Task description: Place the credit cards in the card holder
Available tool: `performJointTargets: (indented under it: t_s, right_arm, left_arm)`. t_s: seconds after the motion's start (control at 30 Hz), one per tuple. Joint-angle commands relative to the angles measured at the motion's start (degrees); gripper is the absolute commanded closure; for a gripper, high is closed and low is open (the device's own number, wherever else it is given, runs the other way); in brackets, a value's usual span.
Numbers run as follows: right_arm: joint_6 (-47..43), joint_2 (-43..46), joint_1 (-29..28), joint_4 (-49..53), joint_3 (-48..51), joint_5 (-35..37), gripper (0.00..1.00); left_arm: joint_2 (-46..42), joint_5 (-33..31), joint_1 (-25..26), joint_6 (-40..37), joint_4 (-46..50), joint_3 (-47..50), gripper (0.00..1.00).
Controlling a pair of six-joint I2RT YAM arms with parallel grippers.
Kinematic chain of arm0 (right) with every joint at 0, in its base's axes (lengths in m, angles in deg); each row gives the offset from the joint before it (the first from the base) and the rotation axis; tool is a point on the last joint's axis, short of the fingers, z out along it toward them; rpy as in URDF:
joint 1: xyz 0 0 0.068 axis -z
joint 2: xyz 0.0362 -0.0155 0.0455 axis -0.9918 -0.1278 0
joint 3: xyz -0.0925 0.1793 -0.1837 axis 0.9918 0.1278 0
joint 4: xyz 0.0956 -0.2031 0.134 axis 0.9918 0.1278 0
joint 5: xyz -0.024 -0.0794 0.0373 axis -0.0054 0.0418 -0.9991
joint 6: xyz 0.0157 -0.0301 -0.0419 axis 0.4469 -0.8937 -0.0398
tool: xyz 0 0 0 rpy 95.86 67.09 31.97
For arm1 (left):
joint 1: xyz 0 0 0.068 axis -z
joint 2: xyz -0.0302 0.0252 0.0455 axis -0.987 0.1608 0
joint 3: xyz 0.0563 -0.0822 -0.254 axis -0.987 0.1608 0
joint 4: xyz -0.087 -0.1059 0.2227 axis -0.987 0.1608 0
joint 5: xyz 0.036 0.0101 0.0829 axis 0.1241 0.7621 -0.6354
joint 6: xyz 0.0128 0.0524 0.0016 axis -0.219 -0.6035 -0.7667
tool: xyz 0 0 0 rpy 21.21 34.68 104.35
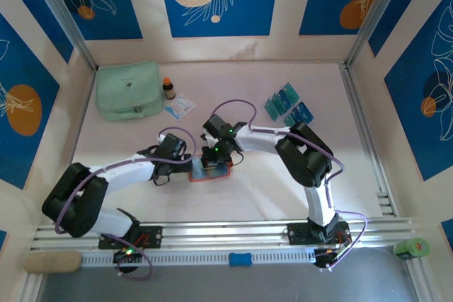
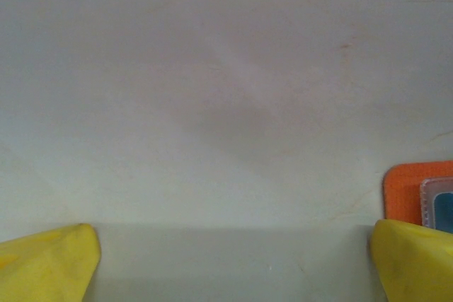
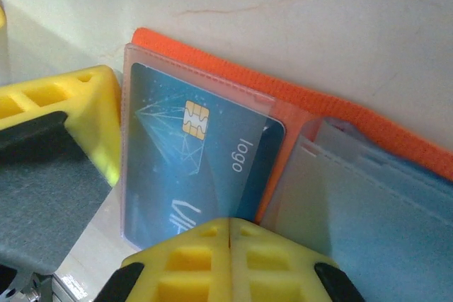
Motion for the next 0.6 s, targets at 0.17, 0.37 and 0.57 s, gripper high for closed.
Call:
performJointTargets:
  t_s: [0.17, 0.37, 0.57]
  right_arm:
    - [-1.1, 5.8, 2.0, 3.0, 0.0, 0.6, 0.98]
    - [-0.9, 4.9, 3.0, 2.4, -0.5, 0.3, 0.98]
    - [-0.1, 2.6, 2.9, 0.8, -1.1, -0.5, 0.98]
  left_arm:
    - [-3.5, 0.4, -1.1, 0.1, 2.5, -0.7, 0.00]
    - [-2.8, 0.5, -1.2, -0.2, 2.1, -0.4, 0.00]
    - [-1.8, 0.6, -1.4, -0.2, 0.9, 0.6, 0.00]
